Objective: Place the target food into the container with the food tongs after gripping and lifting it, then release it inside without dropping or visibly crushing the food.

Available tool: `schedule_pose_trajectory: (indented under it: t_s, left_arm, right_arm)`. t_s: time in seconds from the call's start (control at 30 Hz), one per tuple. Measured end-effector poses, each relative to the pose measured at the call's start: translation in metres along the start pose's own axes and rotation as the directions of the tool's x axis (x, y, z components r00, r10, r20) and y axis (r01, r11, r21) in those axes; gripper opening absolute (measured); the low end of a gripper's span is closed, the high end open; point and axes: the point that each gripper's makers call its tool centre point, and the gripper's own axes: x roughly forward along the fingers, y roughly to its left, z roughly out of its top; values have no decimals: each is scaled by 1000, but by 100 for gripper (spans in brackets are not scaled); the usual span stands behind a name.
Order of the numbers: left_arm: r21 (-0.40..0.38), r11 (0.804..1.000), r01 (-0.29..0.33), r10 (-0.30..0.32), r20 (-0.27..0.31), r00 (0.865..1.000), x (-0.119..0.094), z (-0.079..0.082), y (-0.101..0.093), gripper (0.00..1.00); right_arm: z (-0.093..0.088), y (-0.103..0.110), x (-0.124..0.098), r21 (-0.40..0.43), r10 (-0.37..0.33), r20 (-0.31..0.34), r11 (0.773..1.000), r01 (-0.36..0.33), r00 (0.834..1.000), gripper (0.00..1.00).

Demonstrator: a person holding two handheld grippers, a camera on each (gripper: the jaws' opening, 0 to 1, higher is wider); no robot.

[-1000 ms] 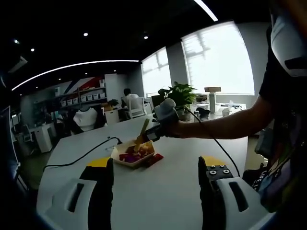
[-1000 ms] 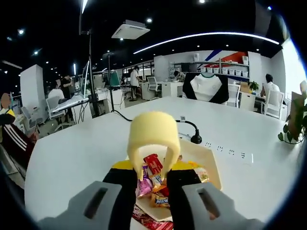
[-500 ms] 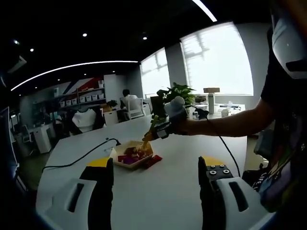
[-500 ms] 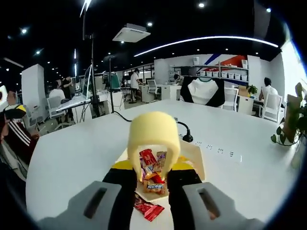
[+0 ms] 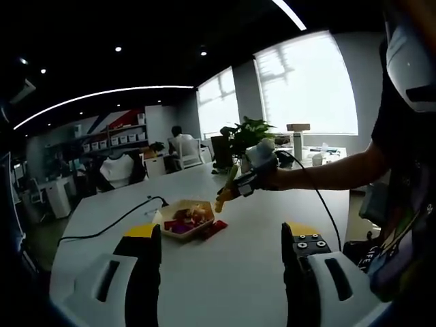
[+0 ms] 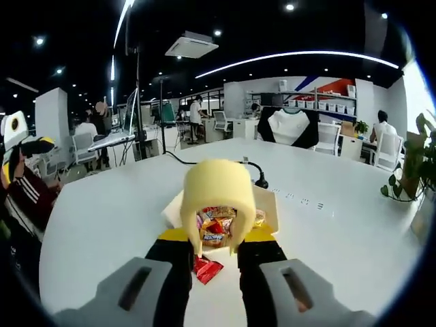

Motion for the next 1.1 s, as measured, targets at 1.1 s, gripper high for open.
schedule_pose_trajectory:
  t_s: [1.1]
  left_arm:
    - [-1, 1000, -8, 8, -32, 999, 6, -4, 5, 76]
  right_arm:
    - [-38, 32, 23, -186, 266, -127, 940, -287, 956, 19]
